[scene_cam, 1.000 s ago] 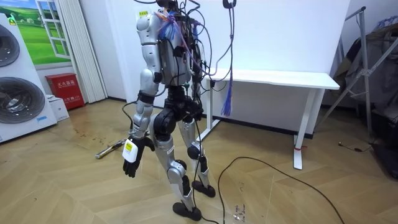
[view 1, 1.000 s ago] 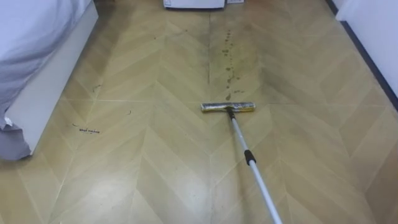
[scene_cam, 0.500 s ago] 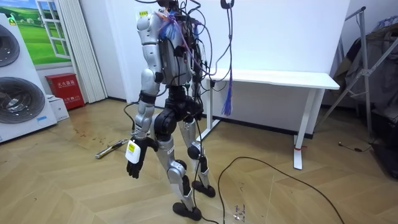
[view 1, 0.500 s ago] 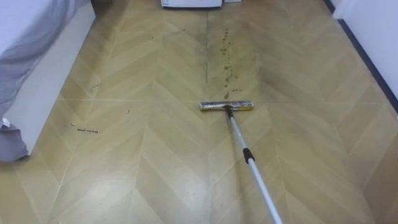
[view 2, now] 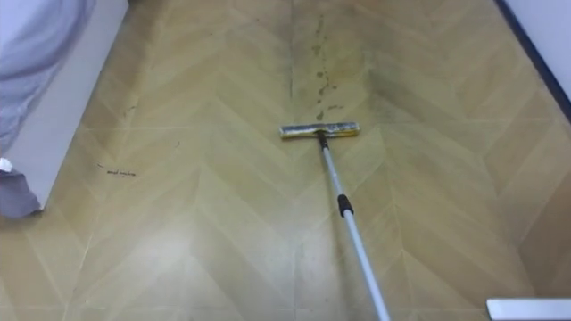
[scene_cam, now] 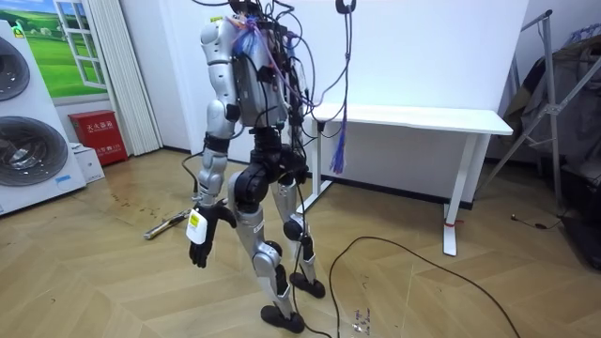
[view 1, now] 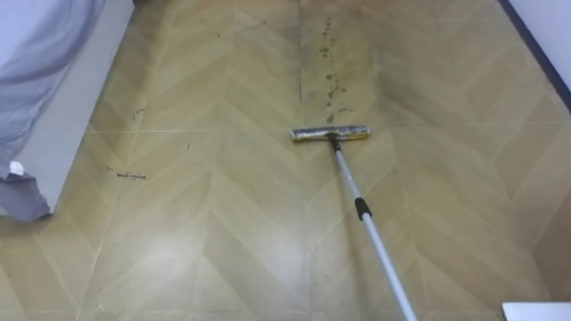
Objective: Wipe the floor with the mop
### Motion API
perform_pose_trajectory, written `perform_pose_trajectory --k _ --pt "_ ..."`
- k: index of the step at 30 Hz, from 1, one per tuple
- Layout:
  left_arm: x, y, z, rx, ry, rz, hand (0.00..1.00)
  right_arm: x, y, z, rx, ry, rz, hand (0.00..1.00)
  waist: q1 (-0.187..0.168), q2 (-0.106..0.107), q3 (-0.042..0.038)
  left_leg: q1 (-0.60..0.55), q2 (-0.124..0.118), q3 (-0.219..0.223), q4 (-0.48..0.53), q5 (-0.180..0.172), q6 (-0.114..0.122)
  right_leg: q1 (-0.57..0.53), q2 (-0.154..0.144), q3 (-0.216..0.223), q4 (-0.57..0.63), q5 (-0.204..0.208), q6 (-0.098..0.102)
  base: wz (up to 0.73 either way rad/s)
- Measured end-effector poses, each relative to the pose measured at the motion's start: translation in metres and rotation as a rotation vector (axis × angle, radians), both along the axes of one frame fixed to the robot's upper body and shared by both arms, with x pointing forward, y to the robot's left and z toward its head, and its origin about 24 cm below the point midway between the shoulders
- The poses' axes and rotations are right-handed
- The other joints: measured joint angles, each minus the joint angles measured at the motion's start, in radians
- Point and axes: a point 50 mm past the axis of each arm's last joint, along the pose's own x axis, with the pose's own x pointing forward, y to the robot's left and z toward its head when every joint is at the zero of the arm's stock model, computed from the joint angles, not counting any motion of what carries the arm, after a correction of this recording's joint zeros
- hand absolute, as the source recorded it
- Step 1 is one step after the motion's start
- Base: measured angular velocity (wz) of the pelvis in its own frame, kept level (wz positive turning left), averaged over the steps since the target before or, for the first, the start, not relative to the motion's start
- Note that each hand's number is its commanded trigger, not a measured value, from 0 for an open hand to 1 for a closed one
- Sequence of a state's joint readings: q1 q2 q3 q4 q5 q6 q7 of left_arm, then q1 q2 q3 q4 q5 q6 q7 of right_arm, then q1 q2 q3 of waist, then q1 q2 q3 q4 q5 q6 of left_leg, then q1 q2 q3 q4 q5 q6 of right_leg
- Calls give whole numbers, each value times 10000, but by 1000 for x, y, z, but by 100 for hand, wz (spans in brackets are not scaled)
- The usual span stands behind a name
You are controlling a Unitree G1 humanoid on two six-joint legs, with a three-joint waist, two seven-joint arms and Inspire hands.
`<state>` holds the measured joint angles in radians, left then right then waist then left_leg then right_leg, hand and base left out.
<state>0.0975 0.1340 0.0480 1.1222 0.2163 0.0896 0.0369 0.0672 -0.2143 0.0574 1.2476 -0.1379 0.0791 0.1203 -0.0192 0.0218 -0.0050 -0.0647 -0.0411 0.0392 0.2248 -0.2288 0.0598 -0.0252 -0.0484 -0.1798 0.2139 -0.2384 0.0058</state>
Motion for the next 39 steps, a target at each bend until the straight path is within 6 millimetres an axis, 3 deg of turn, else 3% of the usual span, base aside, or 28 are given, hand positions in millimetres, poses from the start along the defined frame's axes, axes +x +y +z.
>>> perform_pose_trajectory --k 6,12,14,15,16,17,18,19,21,23,29,32,35,36,38,39 --pt "19 -3 2 232 -653 207 0 12 8 -2 7 -370 -265 100 16 -174 113 -851 91 -30 18 87 -85 -781 70 -129 66 83 -114 2" --pt "26 -5 3 494 -1048 301 0 16 9 -1 -136 -670 -891 100 44 -191 118 -1774 105 -194 93 153 -151 -1715 103 -363 266 107 -151 9" --pt "28 -6 3 491 -1114 384 0 20 10 -1 -328 -786 -923 100 122 -130 164 -1886 178 -558 82 204 -160 -2227 115 -392 871 101 -155 -14" --pt "31 -9 3 530 -1119 210 0 22 9 -1 -473 -870 -973 100 253 -39 261 -1889 249 -1277 94 223 -170 -2798 168 -233 1531 0 -251 -56" --pt "32 -10 3 646 -1163 148 0 26 13 -1 -482 -1054 -945 100 543 -80 258 -2008 239 -1733 128 217 -187 -3342 334 379 872 341 -438 -64" --pt "33 -11 3 638 -1170 239 0 30 13 0 -536 -1177 -832 100 564 -105 267 -2105 223 -1832 183 196 -234 -3514 324 373 601 827 -549 -26" --pt "33 -15 2 544 -1185 354 0 34 12 0 -669 -1349 -749 100 271 61 240 -2375 228 -1705 206 259 -432 -3493 261 -123 593 968 -591 29" --pt "35 -18 2 473 -1325 350 0 33 11 1 -748 -1396 -771 100 124 193 259 -2495 275 -1272 209 279 -463 -3541 237 -277 612 965 -594 47" --pt "36 -19 2 460 -1414 340 0 33 12 0 -767 -1375 -774 100 -44 242 254 -2609 296 -682 148 379 -489 -3622 237 -246 658 959 -596 31" --pt "35 -17 2 495 -1393 384 0 30 11 0 -722 -1329 -947 100 -23 233 251 -2642 304 -568 156 400 -477 -3720 233 -249 778 925 -603 18" --pt "28 -11 1 839 -915 468 0 24 8 0 -787 -1143 -1375 100 -44 200 252 -3480 69 -510 1162 382 -462 -4569 -214 -368 2161 544 -490 25" --pt "20 -3 1 1092 -501 445 0 19 7 -1 -802 -775 -1809 100 93 201 252 -3822 -48 -515 2199 131 -374 -4754 -435 -406 3054 226 -469 25" --pt "16 4 1 1378 -26 267 0 22 5 0 -736 -549 -2317 100 519 199 266 -4591 -53 -482 3970 -474 -426 -5302 -575 -400 4393 -321 -501 0" --pt "15 6 2 1455 124 227 0 33 4 2 -673 -665 -2355 100 671 187 274 -4986 -77 -497 4788 -629 -473 -5553 -625 -405 5008 -562 -591 -5" --pt "18 13 4 1583 166 253 0 61 -7 12 -653 -901 -2477 100 1110 14 286 -6168 -61 -291 7043 -626 -511 -5930 -679 -354 5747 -1476 -726 -23" --pt "19 14 4 1598 143 289 0 72 -12 16 -663 -1092 -2461 100 1252 -29 301 -6522 2 -236 7679 -575 -587 -6140 -667 -313 6019 -1699 -703 -53"
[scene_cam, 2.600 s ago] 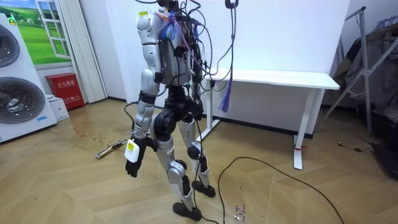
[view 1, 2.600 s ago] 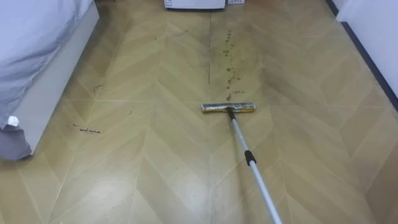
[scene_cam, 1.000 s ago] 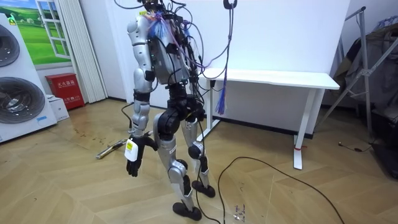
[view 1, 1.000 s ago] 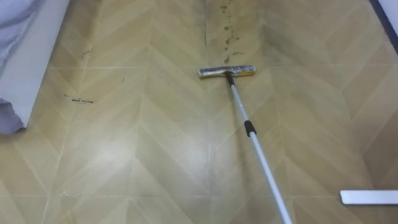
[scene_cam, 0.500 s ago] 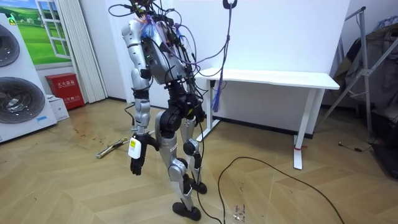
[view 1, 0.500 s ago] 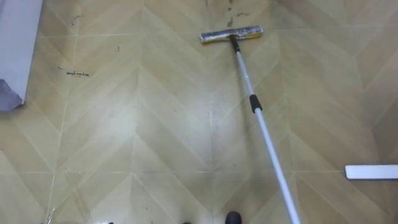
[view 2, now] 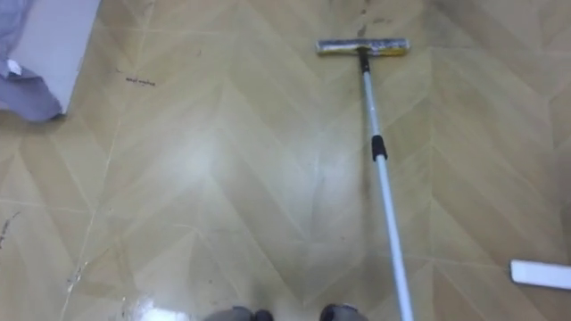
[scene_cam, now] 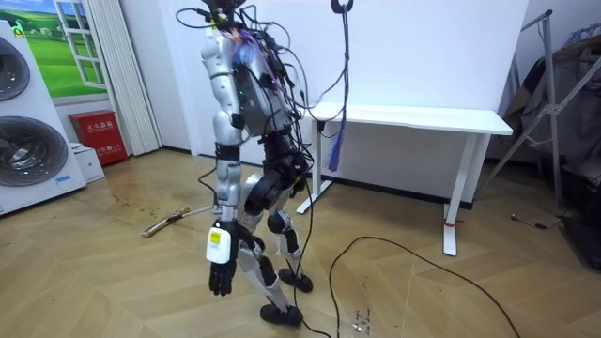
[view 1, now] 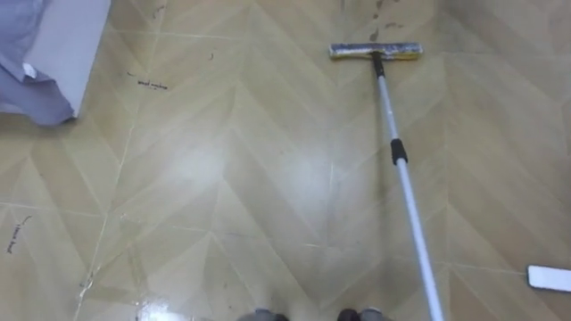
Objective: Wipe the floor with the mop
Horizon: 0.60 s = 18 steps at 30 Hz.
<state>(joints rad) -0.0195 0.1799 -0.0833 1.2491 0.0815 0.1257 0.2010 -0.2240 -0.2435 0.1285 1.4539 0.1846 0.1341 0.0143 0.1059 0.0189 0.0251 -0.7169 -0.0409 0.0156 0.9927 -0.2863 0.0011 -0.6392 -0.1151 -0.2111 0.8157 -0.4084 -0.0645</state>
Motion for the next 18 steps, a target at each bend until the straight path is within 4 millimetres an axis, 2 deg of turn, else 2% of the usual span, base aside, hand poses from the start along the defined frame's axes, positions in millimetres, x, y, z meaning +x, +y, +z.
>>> perform_pose_trajectory --k 1,2,3,4,5,6,7,8,9,10,11,12,13,14,15,16,17,18 --pt "1 3 1 59 31 37 0 25 -9 11 -100 -520 219 100 255 -143 16 -794 124 20 1329 397 -373 -512 50 228 789 -319 -193 -43" --pt "2 5 2 87 24 83 0 39 -12 18 -145 -802 337 100 315 -264 63 -1198 145 22 1957 842 -533 -716 73 345 1127 -427 -229 -36" --pt "3 8 2 82 25 162 0 64 -20 33 -239 -1361 588 100 424 -489 112 -2155 134 -29 3320 2340 -757 -1026 72 562 1660 -593 -334 -27" --pt "1 7 2 -12 62 222 0 84 -28 47 -315 -1744 823 100 685 -646 127 -3255 167 -55 5211 3793 -918 -1155 47 598 2125 -736 -588 -36" --pt "0 5 1 -90 97 260 0 92 -32 54 -374 -1883 992 100 830 -729 168 -3757 251 -18 6506 3767 -830 -1158 48 620 2317 -801 -678 -39" --pt "-4 5 0 -239 250 320 0 105 -32 62 -289 -2271 1278 100 932 -908 252 -4543 289 158 8503 3487 -522 -1081 61 740 2512 -890 -705 -18" --pt "-8 4 -1 -399 367 375 0 112 -30 66 -7 -2498 1255 100 967 -1161 337 -5143 285 353 9320 3181 -163 -963 -20 861 2455 -891 -705 0" --pt "-10 4 -2 -481 420 352 0 112 -30 66 164 -2519 1100 100 978 -1224 370 -5344 277 464 9405 3041 -138 -948 -124 962 2410 -891 -705 15" --pt "-14 0 -4 -738 530 292 0 108 -31 65 431 -2487 820 100 955 -1420 304 -5507 285 585 9012 2665 -104 -853 -303 1108 2313 -923 -639 20" --pt "-18 -3 -5 -1007 614 152 0 98 -35 60 487 -2288 693 100 908 -1230 357 -5394 346 607 7926 2343 -173 -694 -397 1147 2181 -998 -493 24" --pt "-19 -4 -5 -1105 642 99 0 92 -37 58 482 -2198 611 100 901 -1207 296 -5231 418 663 6996 2240 -195 -656 -404 1158 2136 -1055 -380 28" --pt "-19 -3 -5 -1125 736 -153 0 79 -42 52 410 -1896 465 100 888 -966 215 -4629 523 724 4675 2096 -195 -644 -400 1122 2103 -1235 -28 32" --pt "-20 -2 -5 -1185 863 -390 0 62 -47 46 329 -1449 318 100 824 -666 124 -3866 610 726 2245 1874 -199 -603 -400 900 2128 -1356 206 33" --pt "-21 -2 -5 -1238 946 -450 0 52 -49 42 314 -1264 195 100 771 -453 30 -3424 643 727 1154 1771 -145 -556 -405 784 2163 -1444 284 35" --pt "-23 -1 -6 -1362 1126 -404 0 32 -50 33 380 -849 -99 100 639 -124 -102 -2569 673 723 -500 1714 -80 -451 -420 674 2241 -1652 351 36" --pt "-22 -1 -5 -1508 1246 -439 0 12 -50 26 476 -419 -407 100 436 40 -168 -2129 542 931 -1090 772 534 -349 -655 625 2379 -1872 482 40" --pt "-19 -1 -5 -1567 1214 -452 0 1 -50 22 513 -120 -535 100 287 114 -200 -2122 401 1061 -1022 601 702 -323 -890 656 2509 -1910 601 50" --pt "-18 -3 -6 -1661 1279 -433 0 -15 -51 18 457 332 -699 100 -33 174 -219 -2075 154 1261 -756 125 1033 -444 -1113 893 3176 -1907 739 55"
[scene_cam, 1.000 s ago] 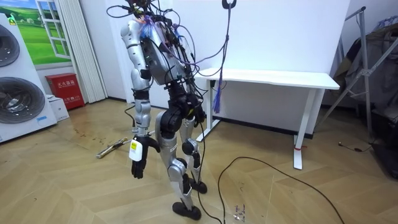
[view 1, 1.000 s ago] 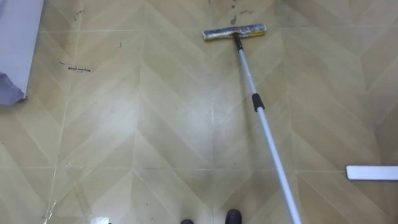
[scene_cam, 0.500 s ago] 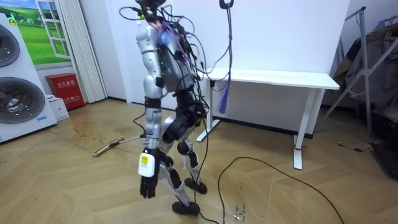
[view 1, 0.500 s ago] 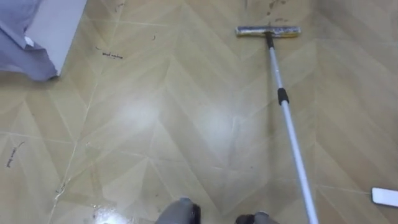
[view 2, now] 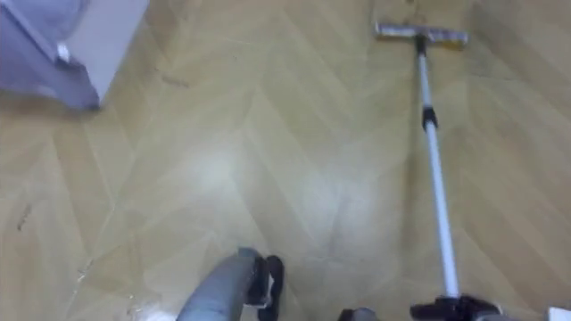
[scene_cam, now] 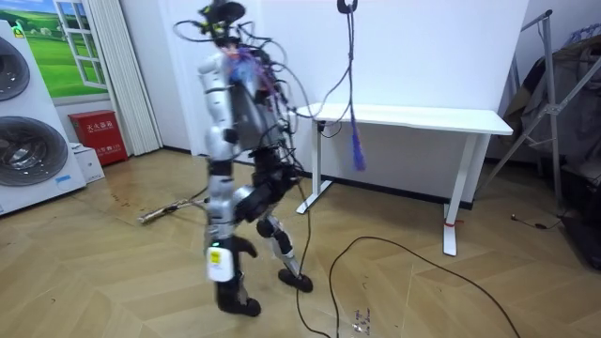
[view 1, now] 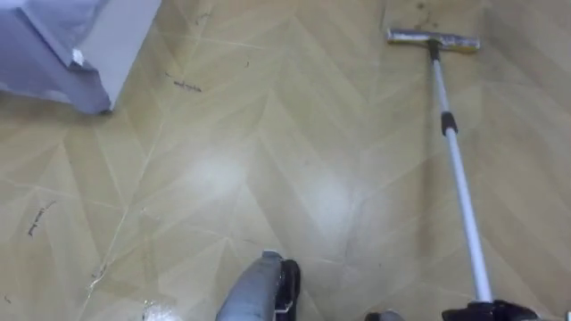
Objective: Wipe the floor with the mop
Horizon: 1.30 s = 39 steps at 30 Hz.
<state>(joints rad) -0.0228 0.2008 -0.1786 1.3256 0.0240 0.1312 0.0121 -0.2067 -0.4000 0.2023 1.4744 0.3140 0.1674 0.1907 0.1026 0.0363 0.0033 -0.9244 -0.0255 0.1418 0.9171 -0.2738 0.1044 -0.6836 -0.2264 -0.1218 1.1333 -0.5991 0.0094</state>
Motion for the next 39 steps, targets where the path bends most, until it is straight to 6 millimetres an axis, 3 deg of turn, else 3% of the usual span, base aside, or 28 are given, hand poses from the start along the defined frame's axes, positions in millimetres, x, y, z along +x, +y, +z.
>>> perform_pose_trajectory --k 1,2,3,4,6,7,8,11,13,15,17,19,20,21,22,23,24,26,28,29,31,32,33,34,35,36,37,39 --pt "6 -3 0 -28 -135 -9 0 -19 -2 -4 -165 582 -103 100 -230 78 14 118 -290 54 447 -470 157 -437 -79 594 1265 709 104 48" --pt "9 -4 0 -13 -227 -7 0 -31 -2 -6 -240 861 -172 100 -310 116 -3 237 -375 79 654 -725 227 -668 -57 944 1893 1206 136 29" --pt "11 -8 0 36 -398 -24 0 -49 -1 -9 -329 1283 -265 100 -436 331 -19 442 -405 53 985 -1244 375 -973 184 1369 2806 2261 207 0" --pt "14 -8 1 101 -568 -5 0 -57 4 -13 -301 1460 -258 100 -519 472 -43 568 -400 -16 1167 -1589 484 -1425 521 1672 3430 2829 262 -8" --pt "21 -8 2 217 -870 -23 0 -61 14 -18 -236 1509 -255 100 -839 612 -25 686 -409 -99 1187 -1868 582 -2177 806 1711 3773 2774 273 2" --pt "24 -11 2 176 -1052 -64 0 -64 20 -21 -215 1541 -346 100 -979 737 42 778 -419 -141 1086 -1963 596 -2579 977 1706 3320 2609 347 9" --pt "25 -11 3 164 -1081 -65 0 -65 23 -22 -196 1529 -495 100 -1012 785 44 814 -416 -142 993 -1990 593 -2738 1052 1707 2836 2524 406 0" --pt "16 -14 0 121 -897 -6 0 -72 31 -26 -145 1627 -806 100 -891 776 80 1256 -592 -282 391 -2003 576 -2961 1075 1411 -349 2248 324 -24" --pt "-4 -12 -3 232 -257 195 0 -67 28 -25 -485 1629 -632 100 -654 745 83 1699 -729 -786 503 -2217 181 -2806 1284 1041 -1848 2656 -154 -38" --pt "-13 -9 -3 348 22 370 0 -56 23 -22 -666 1581 -563 100 -585 681 115 1853 -654 -830 1110 -2278 6 -2450 1177 692 -1546 2475 -368 -14" --pt "-12 -4 -1 475 -30 545 0 -30 16 -14 -874 1328 -418 100 -273 404 136 1615 -389 -643 2291 -1857 -695 -2270 1249 659 -1127 1923 -603 -19" --pt "-1 0 2 557 -637 798 0 29 1 9 -1410 216 -5 100 165 31 234 719 -9 -573 4278 -105 -1206 -2083 1494 747 -709 1473 -797 -27" --pt "0 3 3 575 -744 891 0 48 -1 17 -1505 -240 141 100 301 -121 256 445 58 -565 4705 507 -1226 -2068 1583 820 -614 1408 -827 -36" --pt "2 10 5 721 -874 938 0 84 0 33 -1589 -1227 459 100 445 -498 296 -10 86 -596 5309 1662 -1313 -2033 1672 924 -466 1270 -909 -25" --pt "4 16 8 864 -950 762 0 112 0 49 -1754 -2077 862 100 558 -711 367 -490 184 -749 5778 1789 -1369 -1902 1842 882 -453 1143 -986 -18" --pt "6 18 9 915 -1010 699 0 124 0 57 -1802 -2489 990 100 629 -755 393 -707 246 -865 5894 1725 -1324 -1811 1895 873 -453 1078 -1034 -7" --pt "7 21 10 971 -1065 674 0 142 3 69 -1693 -3215 1142 100 812 -1023 527 -1035 337 -911 5691 1412 -1270 -1595 1946 845 -483 934 -1084 0" --pt "2 19 9 924 -858 382 0 152 5 75 -1417 -3674 1065 100 893 -1165 500 -1315 496 -922 4344 907 -1254 -1202 1948 660 -708 708 -1058 21" --pt "1 16 8 682 -697 126 0 138 3 66 -1213 -3430 683 100 905 -1072 487 -1019 533 -904 729 768 -1208 -605 1946 611 -1114 372 -843 39" --pt "1 16 8 638 -665 110 0 132 2 61 -1164 -3282 588 100 895 -970 491 -918 567 -875 -11 771 -1140 -416 1945 611 -1199 281 -782 46" --pt "5 12 8 543 -622 -24 0 88 -5 37 -1169 -2215 284 100 700 -571 334 -620 467 -433 -330 375 -228 287 1706 691 -1439 -26 -419 63" --pt "8 10 8 491 -681 -44 0 74 -7 31 -1183 -1837 151 100 694 -509 333 -430 396 -281 -288 229 -50 373 1588 798 -1228 23 -319 50" --pt "11 7 7 420 -738 -131 0 44 -12 20 -1254 -968 -63 100 693 -436 291 15 128 24 -244 -127 190 375 1260 988 -585 303 129 27" --pt "11 1 6 309 -767 -133 0 14 -19 13 -1532 -72 -116 100 621 -161 117 347 -105 133 -168 -473 394 381 1089 1106 9 787 383 18" --pt "12 -3 5 233 -803 -132 0 1 -22 11 -1710 311 -87 100 604 41 23 467 -186 126 -127 -623 455 379 1063 1155 213 1087 421 10" --pt "15 -8 4 134 -934 -188 0 -21 -26 8 -1944 843 -105 100 434 333 -44 756 -371 106 -178 -838 586 330 1058 1394 653 1728 472 12" --pt "17 -9 5 121 -1066 -151 0 -38 -23 3 -1986 1196 -141 100 188 487 -60 1047 -619 65 -333 -985 698 186 1063 1708 1094 2171 518 15" --pt "19 -8 5 252 -1240 77 0 -52 -14 -4 -1992 1493 -150 100 -30 667 -29 1260 -790 -171 -404 -1164 741 -373 1330 1913 1439 2155 474 -11"
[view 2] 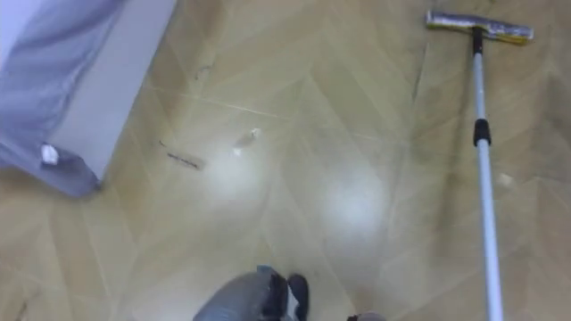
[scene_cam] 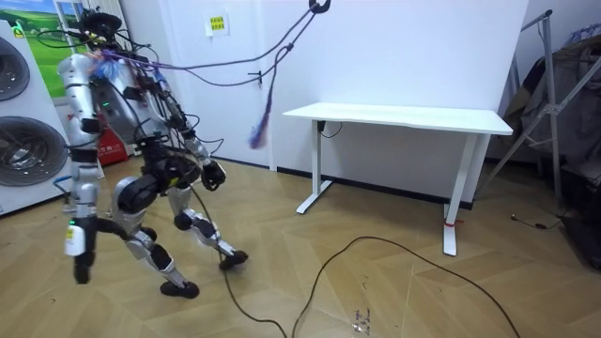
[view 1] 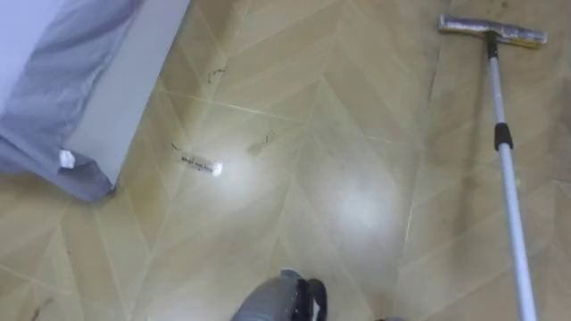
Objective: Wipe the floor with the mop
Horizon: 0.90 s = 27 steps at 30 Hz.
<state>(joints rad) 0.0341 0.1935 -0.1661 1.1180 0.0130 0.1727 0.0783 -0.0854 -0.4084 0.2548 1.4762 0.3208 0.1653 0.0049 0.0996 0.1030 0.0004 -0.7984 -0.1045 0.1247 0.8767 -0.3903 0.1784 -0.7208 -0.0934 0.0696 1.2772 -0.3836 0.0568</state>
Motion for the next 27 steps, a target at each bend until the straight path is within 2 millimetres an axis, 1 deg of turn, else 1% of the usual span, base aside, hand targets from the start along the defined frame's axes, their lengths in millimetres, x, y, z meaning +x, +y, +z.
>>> perform_pose_trajectory --k 1,2,3,4,5,6,7,8,9,10,11,12,13,14,15,16,17,18,19,20,21,22,23,24,25,26,27 --pt "-2 1 0 88 7 107 0 -1 10 -5 129 27 36 100 -140 22 30 111 -3 -54 -120 -58 -12 -576 209 -31 -23 -89 -23 -35" --pt "-3 0 -1 103 25 116 0 0 15 -7 189 -14 45 100 -197 89 54 159 -33 -196 -173 -70 -37 -816 279 -114 -194 -137 -22 -29" --pt "-3 -5 -2 68 32 131 0 -1 21 -11 241 -17 40 100 -393 217 93 277 -144 -503 -296 -65 -59 -1118 288 -294 -838 -172 -10 -8" --pt "-5 -9 -3 -21 67 126 0 -5 27 -14 264 33 11 100 -462 259 60 388 -149 -562 -446 -79 -85 -1306 203 -401 -1886 -171 -12 -4" --pt "-5 -10 -3 -42 76 131 0 -7 30 -15 278 41 2 100 -459 264 53 499 -149 -560 -535 -90 -105 -1341 170 -430 -2477 -151 -44 0" --pt "-8 -9 -3 -30 136 173 0 -7 35 -17 354 29 -4 100 -460 184 96 706 -150 -571 -667 -128 -173 -1372 105 -494 -3513 -5 -177 0" --pt "-12 -9 -4 8 261 202 0 -8 37 -18 434 22 3 100 -454 110 129 925 -142 -641 -731 -218 -277 -1371 93 -692 -4270 339 -356 5" --pt "-15 -9 -4 13 352 236 0 -9 38 -19 453 44 -6 100 -451 52 131 999 -131 -734 -727 -277 -343 -1321 55 -792 -4381 500 -448 11" --pt "-20 -8 -5 31 471 290 0 -8 38 -18 473 66 -96 100 -382 27 46 1173 -77 -844 -718 -371 -489 -1076 83 -1000 -4450 575 -545 8" --pt "-22 -4 -4 99 557 331 0 0 36 -17 454 -48 -158 100 -228 -71 59 1281 -22 -887 -605 -466 -653 -934 76 -1192 -4347 565 -730 0" --pt "-22 -3 -3 137 554 352 0 6 34 -15 453 -118 -163 100 -152 -164 68 1279 26 -869 -440 -513 -738 -927 82 -1243 -4252 501 -818 -5" --pt "-21 2 -2 200 537 495 0 23 29 -10 427 -382 -132 100 -24 -313 138 1152 138 -750 151 -520 -837 -918 88 -1259 -3977 296 -942 -11" --pt "-20 6 -1 250 448 684 0 46 21 -1 321 -798 -95 100 151 -523 183 786 325 -525 1146 -318 -1184 -980 103 -1241 -3551 -14 -1038 -13" --pt "-21 8 0 244 404 873 0 58 16 4 223 -1057 -54 100 236 -572 194 543 469 -459 1757 -153 -1438 -987 149 -1202 -3356 -166 -1072 -27" --pt "-22 11 2 226 242 1156 0 83 7 17 44 -1707 44 100 425 -613 193 56 767 -451 2978 326 -1751 -981 358 -1199 -3005 -438 -1147 -32" --pt "-23 15 4 277 81 1250 0 110 -1 32 -77 -2525 148 100 533 -814 263 -498 948 -450 4054 1115 -1929 -1004 525 -1098 -2664 -682 -1229 -26" --pt "-23 17 5 315 14 1254 0 122 -4 39 -115 -2918 182 100 560 -824 254 -820 973 -464 4538 1654 -1955 -1002 548 -1059 -2489 -806 -1252 -3" --pt "-23 21 7 383 -94 1270 0 140 -7 50 -178 -3483 454 100 674 -1133 342 -1322 999 -411 5250 2750 -1998 -985 629 -896 -2232 -1070 -1293 14" --pt "-27 21 8 428 -129 1173 0 151 -8 58 -88 -3899 506 100 764 -1312 302 -1754 1024 -380 5613 2945 -2053 -959 698 -766 -2097 -1258 -1371 15" --pt "-29 20 8 407 -116 1112 0 155 -7 60 16 -4052 461 100 779 -1372 312 -1936 1104 -325 5560 2831 -1968 -907 706 -761 -2085 -1321 -1378 8" --pt "-32 20 8 316 69 975 0 160 -5 62 238 -4270 398 100 868 -1452 346 -2131 1271 -161 4948 2408 -1835 -724 709 -678 -2107 -1408 -1333 14" --pt "-35 19 7 254 317 746 0 156 -4 58 385 -4191 349 100 869 -1564 402 -2079 1233 -148 3467 2017 -1815 -412 721 -632 -2272 -1535 -1333 19" --pt "-36 19 7 224 361 644 0 152 -3 55 436 -4066 301 100 866 -1509 367 -1954 1237 -170 2533 1925 -1829 -230 752 -626 -2402 -1602 -1318 28" --pt "-34 19 7 140 380 433 0 137 -5 48 455 -3680 211 100 869 -1325 303 -1584 1264 -170 529 1925 -1849 261 899 -594 -2814 -1702 -1284 23" --pt "-35 19 7 57 440 402 0 117 -6 38 504 -3181 73 100 834 -1251 311 -1185 1250 -148 -808 2192 -1514 805 920 -593 -3265 -1818 -1209 24" --pt "-34 19 6 41 472 382 0 105 -7 33 510 -2886 29 100 758 -1223 282 -1010 1184 -85 -901 2096 -1295 1073 876 -580 -3512 -1854 -1158 40" --pt "-28 17 5 -37 419 296 0 76 -9 23 454 -2112 -63 100 595 -1153 233 -633 1037 80 -1013 1809 -936 1566 756 -440 -3824 -1907 -1053 51"
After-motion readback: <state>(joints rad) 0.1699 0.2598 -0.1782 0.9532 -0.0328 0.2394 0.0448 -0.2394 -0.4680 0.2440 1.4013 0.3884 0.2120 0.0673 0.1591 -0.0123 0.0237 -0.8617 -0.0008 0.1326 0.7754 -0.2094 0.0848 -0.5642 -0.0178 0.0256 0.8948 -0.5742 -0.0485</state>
